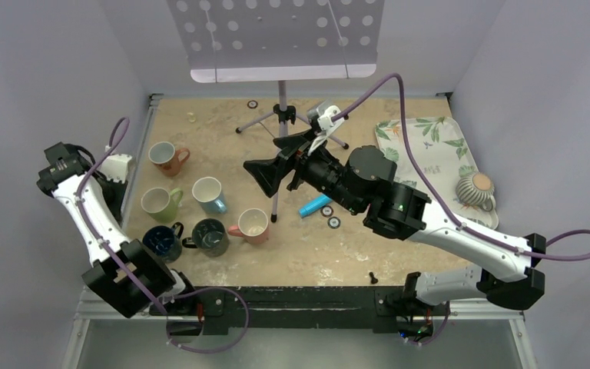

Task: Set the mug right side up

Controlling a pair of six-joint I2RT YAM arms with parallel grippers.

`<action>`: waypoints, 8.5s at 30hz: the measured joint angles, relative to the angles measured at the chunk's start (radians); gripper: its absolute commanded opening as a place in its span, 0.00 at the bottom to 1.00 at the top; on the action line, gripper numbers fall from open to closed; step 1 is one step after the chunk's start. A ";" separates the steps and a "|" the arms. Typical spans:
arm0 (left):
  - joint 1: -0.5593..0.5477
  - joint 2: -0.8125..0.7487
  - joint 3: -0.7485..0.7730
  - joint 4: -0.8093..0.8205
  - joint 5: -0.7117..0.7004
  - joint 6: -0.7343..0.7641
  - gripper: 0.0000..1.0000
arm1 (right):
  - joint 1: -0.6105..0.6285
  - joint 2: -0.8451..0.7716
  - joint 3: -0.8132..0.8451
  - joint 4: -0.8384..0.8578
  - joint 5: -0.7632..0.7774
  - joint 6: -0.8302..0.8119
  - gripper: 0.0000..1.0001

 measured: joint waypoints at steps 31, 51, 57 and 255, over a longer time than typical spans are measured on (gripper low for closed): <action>0.044 0.192 -0.287 0.164 0.071 0.101 0.57 | -0.529 -0.266 -0.285 -0.247 0.421 0.151 0.98; -0.094 -0.108 -0.013 -0.064 0.251 0.069 0.69 | -1.728 0.144 -0.510 -0.213 0.241 0.514 0.93; -0.183 -0.171 -0.013 -0.100 0.272 0.038 0.69 | -1.735 0.318 -0.452 -0.215 0.280 0.552 0.89; -1.830 0.347 0.261 0.090 0.027 -0.127 0.86 | -0.741 -0.349 -0.399 -0.335 0.435 0.140 0.75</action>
